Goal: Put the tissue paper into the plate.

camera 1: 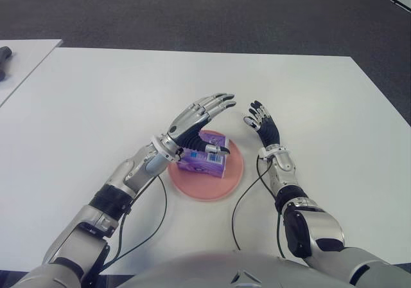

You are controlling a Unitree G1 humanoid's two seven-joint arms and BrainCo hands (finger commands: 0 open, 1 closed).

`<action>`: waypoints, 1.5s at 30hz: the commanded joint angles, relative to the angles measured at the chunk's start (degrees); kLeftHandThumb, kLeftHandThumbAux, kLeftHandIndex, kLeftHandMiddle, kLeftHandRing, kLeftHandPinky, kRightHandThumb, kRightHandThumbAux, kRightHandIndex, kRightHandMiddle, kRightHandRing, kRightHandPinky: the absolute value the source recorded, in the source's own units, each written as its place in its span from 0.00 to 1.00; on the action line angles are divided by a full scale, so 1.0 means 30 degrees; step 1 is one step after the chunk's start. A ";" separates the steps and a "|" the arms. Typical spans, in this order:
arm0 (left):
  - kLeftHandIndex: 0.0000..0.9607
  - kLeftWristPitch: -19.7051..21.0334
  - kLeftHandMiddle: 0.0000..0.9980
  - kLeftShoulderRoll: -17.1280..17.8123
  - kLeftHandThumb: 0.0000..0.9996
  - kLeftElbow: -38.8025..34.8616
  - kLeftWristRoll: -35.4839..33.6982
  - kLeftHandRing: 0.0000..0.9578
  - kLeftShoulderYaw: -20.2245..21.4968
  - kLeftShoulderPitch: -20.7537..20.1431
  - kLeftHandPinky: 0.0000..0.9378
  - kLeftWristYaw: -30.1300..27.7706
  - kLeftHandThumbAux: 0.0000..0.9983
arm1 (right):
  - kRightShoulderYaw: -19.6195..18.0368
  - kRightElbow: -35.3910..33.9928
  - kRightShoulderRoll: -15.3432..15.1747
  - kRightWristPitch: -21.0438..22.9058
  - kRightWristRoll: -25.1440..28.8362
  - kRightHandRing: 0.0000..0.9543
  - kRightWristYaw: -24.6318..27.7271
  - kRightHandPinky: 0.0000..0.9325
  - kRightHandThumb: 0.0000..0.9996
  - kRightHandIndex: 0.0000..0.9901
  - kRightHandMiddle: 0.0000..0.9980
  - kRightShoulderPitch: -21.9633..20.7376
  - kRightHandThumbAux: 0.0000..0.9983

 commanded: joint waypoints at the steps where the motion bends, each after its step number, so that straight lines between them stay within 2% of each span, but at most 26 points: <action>1: 0.00 -0.0954 0.00 -0.0353 0.01 0.0827 -0.0818 0.00 0.0469 0.0266 0.00 0.0322 0.36 | 0.0000 0.1136 0.0207 0.1233 -0.0113 0.00 -0.0193 0.00 0.10 0.00 0.00 0.1152 0.71; 12: 0.00 -0.1811 0.00 -0.1091 0.00 0.0942 -0.3435 0.00 0.1007 0.0484 0.00 -0.1203 0.38 | 0.0001 0.1134 0.0208 0.1210 -0.0113 0.00 -0.0186 0.00 0.10 0.00 0.00 0.1180 0.71; 16: 0.00 -0.2124 0.00 -0.1379 0.01 0.2276 -0.5023 0.00 0.1352 -0.0114 0.00 -0.2078 0.40 | 0.0001 0.1116 0.0205 0.1192 -0.0108 0.00 -0.0174 0.00 0.10 0.00 0.00 0.1210 0.71; 21: 0.00 -0.2662 0.00 -0.1241 0.03 0.2725 -0.6399 0.00 0.2441 -0.0418 0.00 -0.2580 0.43 | 0.0004 0.1107 0.0209 0.1184 -0.0109 0.00 -0.0175 0.00 0.10 0.00 0.00 0.1220 0.71; 24: 0.00 -0.2637 0.00 -0.1364 0.23 0.2386 -0.7373 0.00 0.3153 -0.0316 0.00 -0.2851 0.58 | 0.0004 0.1112 0.0211 0.1184 -0.0110 0.00 -0.0178 0.00 0.10 0.00 0.00 0.1218 0.71; 26: 0.00 -0.2491 0.00 -0.1527 0.47 0.2290 -0.7818 0.00 0.3509 -0.0312 0.00 -0.2987 0.66 | 0.0007 0.1118 0.0217 0.1179 -0.0114 0.00 -0.0182 0.00 0.10 0.00 0.00 0.1221 0.71; 29: 0.00 -0.2112 0.00 -0.1754 0.60 0.2504 -0.8236 0.00 0.4277 -0.0685 0.00 -0.2792 0.70 | 0.0003 0.1114 0.0208 0.1192 -0.0110 0.00 -0.0179 0.00 0.10 0.00 0.00 0.1207 0.71; 31: 0.00 -0.1979 0.00 -0.1805 0.61 0.3424 -0.8290 0.00 0.4938 -0.1216 0.00 -0.2370 0.73 | 0.0000 0.1124 0.0204 0.1199 -0.0109 0.00 -0.0179 0.00 0.10 0.00 0.00 0.1196 0.71; 32: 0.00 -0.1960 0.00 -0.1807 0.54 0.3971 -0.8262 0.00 0.5235 -0.1477 0.00 -0.2167 0.76 | 0.0001 0.1128 0.0204 0.1199 -0.0109 0.00 -0.0180 0.00 0.10 0.00 0.00 0.1194 0.71; 33: 0.00 -0.1584 0.00 -0.1686 0.51 0.4873 -0.7994 0.00 0.5670 -0.1922 0.00 -0.1632 0.76 | 0.0003 0.1134 0.0207 0.1200 -0.0111 0.00 -0.0186 0.00 0.10 0.00 0.00 0.1189 0.71; 34: 0.00 -0.1336 0.00 -0.1614 0.33 0.5511 -0.7779 0.00 0.5987 -0.2238 0.00 -0.1267 0.75 | 0.0005 0.1138 0.0210 0.1201 -0.0112 0.00 -0.0191 0.00 0.10 0.00 0.00 0.1186 0.71; 35: 0.00 -0.0523 0.00 -0.1646 0.21 0.6113 -0.7498 0.00 0.6281 -0.2328 0.00 -0.0688 0.74 | 0.0009 0.1144 0.0216 0.1193 -0.0115 0.00 -0.0197 0.00 0.10 0.00 0.00 0.1190 0.71; 37: 0.00 0.0299 0.00 -0.1750 0.11 0.6769 -0.7164 0.00 0.6573 -0.2387 0.00 -0.0053 0.70 | 0.0013 0.1146 0.0223 0.1180 -0.0118 0.00 -0.0201 0.00 0.10 0.00 0.00 0.1201 0.71; 40: 0.00 0.0974 0.00 -0.2226 0.03 0.7641 -0.7424 0.00 0.6916 -0.2163 0.00 0.0402 0.65 | 0.0014 0.1127 0.0225 0.1167 -0.0117 0.00 -0.0194 0.00 0.10 0.00 0.00 0.1224 0.71; 45: 0.00 0.1807 0.00 -0.2999 0.01 0.8793 -0.7956 0.00 0.7433 -0.2002 0.00 0.0971 0.55 | 0.0014 0.1108 0.0227 0.1160 -0.0117 0.00 -0.0189 0.00 0.10 0.00 0.00 0.1241 0.71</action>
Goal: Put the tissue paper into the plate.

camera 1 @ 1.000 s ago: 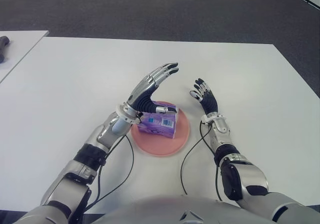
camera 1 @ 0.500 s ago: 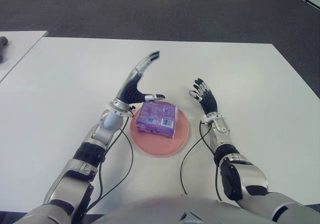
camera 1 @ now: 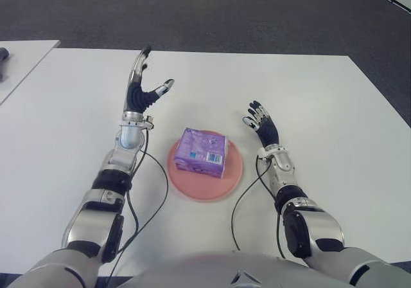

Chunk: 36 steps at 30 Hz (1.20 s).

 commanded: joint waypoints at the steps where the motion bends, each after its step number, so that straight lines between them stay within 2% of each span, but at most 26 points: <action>1: 0.00 0.0968 0.00 -0.0828 0.00 0.1100 -0.0251 0.00 0.0341 0.0533 0.00 0.0501 0.53 | 0.0004 0.1068 0.0187 0.1161 -0.0110 0.00 -0.0131 0.00 0.10 0.00 0.00 0.1297 0.71; 7: 0.00 0.3335 0.00 -0.1612 0.00 0.0979 -0.1100 0.00 0.1078 0.0631 0.00 0.0557 0.44 | 0.0021 0.1033 0.0213 0.1124 -0.0119 0.00 -0.0141 0.00 0.10 0.00 0.00 0.1350 0.71; 12: 0.00 0.4049 0.00 -0.1969 0.00 0.1061 -0.1540 0.00 0.1498 0.0727 0.00 0.0548 0.42 | 0.0026 0.0999 0.0215 0.1115 -0.0116 0.00 -0.0136 0.00 0.10 0.00 0.00 0.1376 0.71; 20: 0.00 0.3948 0.00 -0.2181 0.00 0.2023 -0.1458 0.00 0.1575 0.1051 0.00 0.0663 0.43 | 0.0032 0.0958 0.0226 0.1113 -0.0119 0.00 -0.0139 0.00 0.10 0.00 0.00 0.1403 0.71; 27: 0.00 0.3752 0.00 -0.2408 0.00 0.2067 -0.1156 0.00 0.1289 0.1490 0.00 0.0911 0.45 | 0.0035 0.0957 0.0237 0.1118 -0.0126 0.00 -0.0150 0.00 0.10 0.00 0.00 0.1399 0.71; 31: 0.00 0.3506 0.00 -0.2818 0.00 0.2152 -0.0901 0.00 0.0797 0.2277 0.00 0.0834 0.47 | 0.0041 0.0956 0.0244 0.1136 -0.0130 0.00 -0.0168 0.00 0.10 0.00 0.00 0.1372 0.71; 36: 0.00 0.3373 0.00 -0.2927 0.00 0.2702 -0.0955 0.00 0.0667 0.2336 0.00 0.0545 0.49 | 0.0038 0.0957 0.0236 0.1149 -0.0126 0.00 -0.0166 0.00 0.10 0.00 0.00 0.1357 0.71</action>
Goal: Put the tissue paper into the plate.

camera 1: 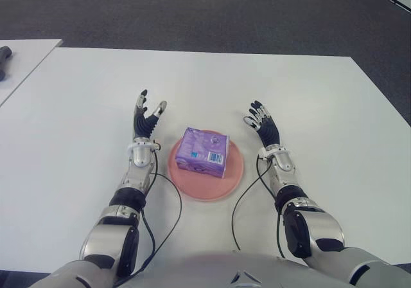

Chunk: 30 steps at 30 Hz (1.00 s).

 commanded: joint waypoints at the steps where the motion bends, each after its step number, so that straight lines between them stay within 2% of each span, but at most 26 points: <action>1: 0.00 -0.0100 0.00 -0.0196 0.00 0.0797 0.0065 0.00 -0.0272 0.0364 0.00 -0.0323 0.50 | 0.0038 0.1027 0.0250 0.1154 -0.0124 0.00 -0.0140 0.00 0.10 0.00 0.00 0.1281 0.71; 14: 0.00 0.0081 0.00 -0.0244 0.00 0.0621 -0.0962 0.00 -0.0289 0.0762 0.00 -0.2337 0.48 | 0.0064 0.1044 0.0304 0.1156 -0.0153 0.00 -0.0205 0.00 0.10 0.00 0.00 0.1254 0.71; 30: 0.00 -0.0710 0.00 -0.0105 0.00 0.0994 -0.0124 0.00 -0.0865 0.1540 0.00 -0.1998 0.46 | 0.0084 0.1016 0.0333 0.1153 -0.0165 0.00 -0.0238 0.00 0.10 0.00 0.00 0.1257 0.71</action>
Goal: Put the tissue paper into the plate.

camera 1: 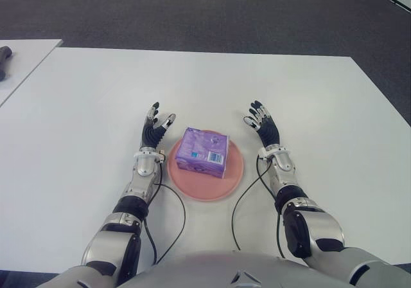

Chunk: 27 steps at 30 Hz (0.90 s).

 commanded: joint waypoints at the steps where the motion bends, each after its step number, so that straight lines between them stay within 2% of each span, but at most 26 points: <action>1: 0.00 -0.0153 0.00 0.0078 0.00 0.0338 0.0455 0.00 -0.0249 0.0922 0.00 0.0123 0.46 | 0.0074 0.1013 0.0293 0.1154 -0.0161 0.00 -0.0183 0.00 0.10 0.00 0.00 0.1261 0.71; 6: 0.00 -0.0100 0.00 0.0030 0.00 -0.0181 0.0364 0.00 -0.0100 0.1565 0.00 0.0001 0.46 | 0.0072 0.1024 0.0291 0.1163 -0.0162 0.00 -0.0188 0.00 0.10 0.00 0.00 0.1245 0.71; 11: 0.00 0.0540 0.00 -0.0068 0.00 -0.0687 0.0100 0.00 0.0089 0.1836 0.00 -0.0156 0.44 | 0.0067 0.1057 0.0282 0.1185 -0.0162 0.00 -0.0195 0.00 0.10 0.00 0.00 0.1205 0.71; 19: 0.00 0.1671 0.00 -0.0201 0.00 -0.1399 -0.0580 0.00 0.0382 0.1911 0.00 -0.0416 0.41 | 0.0042 0.1119 0.0241 0.1234 -0.0149 0.00 -0.0181 0.00 0.10 0.00 0.00 0.1125 0.71; 27: 0.00 0.1767 0.00 -0.0249 0.00 -0.1368 -0.0602 0.00 0.0412 0.1831 0.00 -0.0214 0.40 | 0.0019 0.1177 0.0201 0.1276 -0.0136 0.00 -0.0165 0.00 0.10 0.00 0.00 0.1051 0.71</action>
